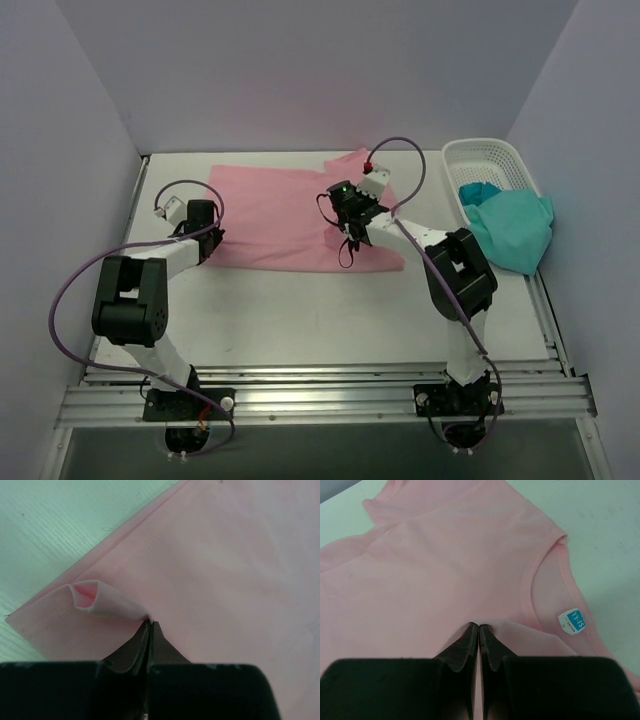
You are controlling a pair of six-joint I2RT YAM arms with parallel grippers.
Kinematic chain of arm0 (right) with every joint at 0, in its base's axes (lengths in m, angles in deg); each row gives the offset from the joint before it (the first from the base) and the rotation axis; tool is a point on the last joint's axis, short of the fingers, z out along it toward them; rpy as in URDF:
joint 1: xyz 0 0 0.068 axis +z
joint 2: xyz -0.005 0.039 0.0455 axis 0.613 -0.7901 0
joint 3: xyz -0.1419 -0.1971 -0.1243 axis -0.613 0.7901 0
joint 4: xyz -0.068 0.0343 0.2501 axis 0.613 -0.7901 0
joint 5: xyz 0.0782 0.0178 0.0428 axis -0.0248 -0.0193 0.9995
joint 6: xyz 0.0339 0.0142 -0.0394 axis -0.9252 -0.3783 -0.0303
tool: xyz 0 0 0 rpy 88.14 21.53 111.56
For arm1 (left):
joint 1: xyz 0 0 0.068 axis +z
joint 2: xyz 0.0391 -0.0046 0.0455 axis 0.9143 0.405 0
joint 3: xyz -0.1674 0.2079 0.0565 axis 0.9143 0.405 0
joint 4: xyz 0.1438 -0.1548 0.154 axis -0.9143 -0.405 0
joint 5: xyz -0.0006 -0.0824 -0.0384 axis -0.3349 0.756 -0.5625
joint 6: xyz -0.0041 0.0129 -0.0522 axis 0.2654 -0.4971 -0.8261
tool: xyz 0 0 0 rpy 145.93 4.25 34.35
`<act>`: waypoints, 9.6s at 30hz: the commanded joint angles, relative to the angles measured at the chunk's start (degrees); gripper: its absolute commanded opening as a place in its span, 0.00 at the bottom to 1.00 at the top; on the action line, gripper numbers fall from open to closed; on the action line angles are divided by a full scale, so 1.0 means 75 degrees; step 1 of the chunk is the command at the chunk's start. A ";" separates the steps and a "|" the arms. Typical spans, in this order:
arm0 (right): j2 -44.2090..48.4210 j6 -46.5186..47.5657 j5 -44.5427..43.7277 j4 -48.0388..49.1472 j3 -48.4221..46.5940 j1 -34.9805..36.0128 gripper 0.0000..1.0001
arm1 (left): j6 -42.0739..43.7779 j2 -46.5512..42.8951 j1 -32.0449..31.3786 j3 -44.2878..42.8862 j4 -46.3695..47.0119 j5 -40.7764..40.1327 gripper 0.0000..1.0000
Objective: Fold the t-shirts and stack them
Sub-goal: Fold the tshirt
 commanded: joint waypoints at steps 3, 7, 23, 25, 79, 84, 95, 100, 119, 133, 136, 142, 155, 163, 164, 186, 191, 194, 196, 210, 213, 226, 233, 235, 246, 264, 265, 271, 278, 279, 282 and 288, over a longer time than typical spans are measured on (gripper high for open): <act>-0.0285 0.0132 0.0047 0.0175 -0.0467 -0.0413 0.00 | 0.0151 0.0322 0.0225 -0.0402 0.0537 0.0153 0.02; -0.0625 0.0167 0.0199 0.0198 -0.0712 -0.0613 0.00 | 0.0197 0.0533 0.0295 -0.0566 0.0643 0.0235 0.02; -0.1832 0.0202 0.0598 0.0327 -0.1510 -0.1035 0.00 | 0.0280 0.1576 0.0506 -0.1386 0.0878 0.0763 0.02; -0.1950 0.0156 0.0633 0.0257 -0.1638 -0.1070 0.07 | 0.0280 0.1600 0.0506 -0.1457 0.0889 0.0774 0.07; -0.3286 0.0999 0.4629 0.1593 -0.3198 -0.2289 0.04 | 0.0971 0.4575 0.1163 -0.6249 0.0281 0.3798 0.85; -0.3321 0.0988 0.4618 0.1604 -0.2987 -0.2324 0.00 | 0.1018 0.4600 0.0987 -0.6297 -0.0762 0.2685 0.69; -0.2117 0.0683 0.4325 0.2318 -0.0144 -0.2429 0.00 | 0.0795 0.3265 0.0320 -0.4225 -0.0822 0.1689 0.43; -0.1155 0.0344 0.4149 0.2741 0.1628 -0.2429 0.00 | 0.0807 0.2213 -0.0149 -0.2961 -0.1021 0.0906 0.37; 0.4342 -0.0267 0.0787 -0.0399 0.2607 0.0078 0.83 | 0.0724 -0.3403 -0.1638 -0.0952 -0.2310 -0.0386 0.70; 0.0771 0.1081 0.1441 -0.0341 -0.0817 -0.1643 0.88 | 0.1486 -0.2139 -0.1029 -0.1563 -0.1069 0.0434 0.97; -0.0001 0.1210 0.1804 -0.0201 -0.1414 -0.1819 0.86 | 0.1533 -0.1800 -0.0830 -0.1469 -0.0625 0.0633 0.97; -0.1267 0.1503 0.2074 -0.0293 -0.2551 -0.1984 0.84 | 0.1557 -0.0898 -0.0514 -0.1538 0.0171 0.0973 0.96; -0.2606 0.1269 0.2461 -0.0248 -0.3327 -0.2382 0.83 | 0.1557 0.0685 -0.0068 -0.2242 0.0678 0.1618 0.94; -0.2875 0.1058 0.2765 -0.0001 -0.2963 -0.2394 0.80 | 0.1522 0.0756 0.0003 -0.2148 0.0842 0.1805 0.93; -0.2980 0.1035 0.2824 -0.0001 -0.2975 -0.2394 0.79 | 0.1522 0.0733 0.0014 -0.2125 0.0854 0.1817 0.93; -0.3099 0.0894 0.2942 0.0198 -0.2389 -0.2394 0.08 | 0.1428 0.0873 0.0424 -0.1891 0.1042 0.2087 0.93; -0.3005 0.0917 0.2965 0.0315 -0.2213 -0.2406 0.00 | 0.1405 0.1002 0.0483 -0.1891 0.1135 0.2110 0.93; -0.2877 0.0952 0.2977 0.0374 -0.2062 -0.2406 0.00 | 0.1475 0.1177 0.0553 -0.2054 0.1066 0.2052 0.93; -0.2771 0.0976 0.2918 0.0386 -0.1979 -0.2406 0.00 | 0.1522 0.1504 0.0705 -0.2475 0.0879 0.2110 0.93; -0.2372 0.0999 0.2813 0.0620 -0.1405 -0.2429 0.00 | 0.1370 0.2948 0.0870 -0.4211 -0.0388 0.2532 0.91; -0.2418 0.0988 0.2883 0.0690 -0.1369 -0.2441 0.00 | 0.1264 0.2737 0.0870 -0.4047 -0.0470 0.2754 0.90; -0.2419 0.0929 0.2977 0.0796 -0.1170 -0.2441 0.00 | 0.1370 0.2642 0.0472 -0.3906 -0.0856 0.2779 0.89; -0.2360 0.0929 0.2953 0.0878 -0.1018 -0.2441 0.00 | 0.1358 0.2842 0.0378 -0.3871 -0.0775 0.2649 0.76; -0.2372 0.0929 0.2942 0.0890 -0.1018 -0.2441 0.00 | 0.1358 0.2912 0.0389 -0.3883 -0.0775 0.2649 0.64; -0.2454 0.0952 0.2871 0.0878 -0.1041 -0.2441 0.00 | 0.1369 0.3240 0.0401 -0.4023 -0.0751 0.2684 0.07; -0.1260 0.0987 0.2649 0.0773 -0.0468 -0.2418 0.00 | 0.1744 0.2374 0.0342 -0.4058 -0.1150 0.2251 0.02; -0.1166 0.0976 0.2614 0.0784 -0.0409 -0.2406 0.00 | 0.1768 0.2315 0.0342 -0.4035 -0.1185 0.2239 0.02; -0.0439 0.0976 0.2473 0.0761 0.0094 -0.2301 0.00 | 0.1815 0.1776 0.0319 -0.3626 -0.1138 0.2204 0.02; 0.0532 0.0952 0.2204 0.0621 0.0622 -0.2020 0.00 | 0.1838 0.1016 0.0284 -0.3063 -0.1161 0.2227 0.02; 0.0639 0.0941 0.2134 0.0597 0.0681 -0.1984 0.00 | 0.1838 0.0921 0.0284 -0.2981 -0.1161 0.2227 0.02; 0.1096 0.0894 0.1982 0.0538 0.1020 -0.1820 0.00 | 0.1838 0.0523 0.0249 -0.2653 -0.1185 0.2216 0.02; 0.2092 0.0730 0.1560 0.0316 0.1758 -0.1341 0.00 | 0.1815 -0.0496 0.0155 -0.1892 -0.1290 0.2087 0.02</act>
